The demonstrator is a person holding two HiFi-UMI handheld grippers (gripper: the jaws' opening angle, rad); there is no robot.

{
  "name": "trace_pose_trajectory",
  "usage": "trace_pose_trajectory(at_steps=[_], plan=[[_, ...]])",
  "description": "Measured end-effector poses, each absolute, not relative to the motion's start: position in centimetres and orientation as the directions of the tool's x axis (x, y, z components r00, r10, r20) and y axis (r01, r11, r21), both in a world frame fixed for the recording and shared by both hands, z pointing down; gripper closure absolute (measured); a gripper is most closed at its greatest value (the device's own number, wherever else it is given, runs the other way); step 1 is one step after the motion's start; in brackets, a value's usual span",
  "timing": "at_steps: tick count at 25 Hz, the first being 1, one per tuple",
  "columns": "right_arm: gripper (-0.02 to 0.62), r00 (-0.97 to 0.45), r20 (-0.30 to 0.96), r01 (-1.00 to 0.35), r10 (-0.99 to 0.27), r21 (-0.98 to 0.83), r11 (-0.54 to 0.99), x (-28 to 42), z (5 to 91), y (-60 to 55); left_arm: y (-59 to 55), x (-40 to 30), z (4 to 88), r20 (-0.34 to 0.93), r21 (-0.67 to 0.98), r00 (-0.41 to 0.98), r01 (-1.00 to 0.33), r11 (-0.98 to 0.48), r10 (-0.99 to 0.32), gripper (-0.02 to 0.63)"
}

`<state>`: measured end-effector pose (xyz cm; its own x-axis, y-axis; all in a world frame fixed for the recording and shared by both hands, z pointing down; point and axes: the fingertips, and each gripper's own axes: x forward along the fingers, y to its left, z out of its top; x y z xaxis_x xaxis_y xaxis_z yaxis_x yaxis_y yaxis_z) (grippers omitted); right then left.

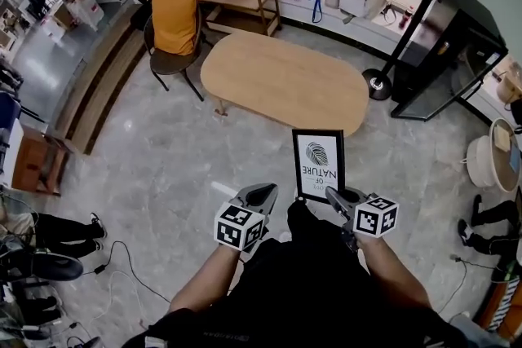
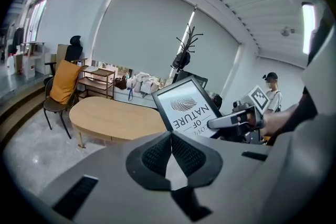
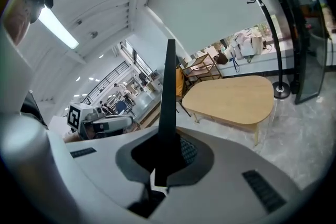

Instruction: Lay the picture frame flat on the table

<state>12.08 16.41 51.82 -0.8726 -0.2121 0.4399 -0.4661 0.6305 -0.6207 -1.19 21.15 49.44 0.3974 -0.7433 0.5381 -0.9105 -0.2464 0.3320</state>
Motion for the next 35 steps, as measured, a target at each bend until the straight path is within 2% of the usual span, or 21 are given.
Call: trace_pose_trajectory(at_steps=[8, 14, 22, 26, 35], plan=[[0.586, -0.895, 0.372, -0.445, -0.247, -0.7, 0.558, 7.4, 52.0, 4.3, 9.5, -6.7, 47.2, 0.547, 0.24, 0.353, -0.935, -0.262, -0.759, 0.601], [0.586, -0.862, 0.406, -0.507, -0.304, -0.689, 0.517, 7.1, 54.1, -4.7, 1.8, -8.7, 47.4, 0.533, 0.227, 0.352, -0.935, -0.271, -0.769, 0.601], [0.586, -0.779, 0.517, -0.614, -0.355, -0.744, 0.262, 9.9, 61.2, -9.8, -3.7, -8.3, 52.0, 0.615, 0.29, 0.447, -0.894, -0.341, -0.649, 0.601], [0.586, -0.748, 0.534, -0.624, -0.395, -0.769, 0.141, 8.4, 63.2, -12.8, -8.6, -10.2, 53.6, 0.625, 0.308, 0.501, -0.863, -0.4, -0.599, 0.601], [0.586, -0.658, 0.607, -0.679, -0.446, -0.734, 0.003, 2.1, 66.6, -21.2, -22.2, -16.6, 56.6, 0.646, 0.327, 0.614, -0.759, -0.563, -0.453, 0.601]])
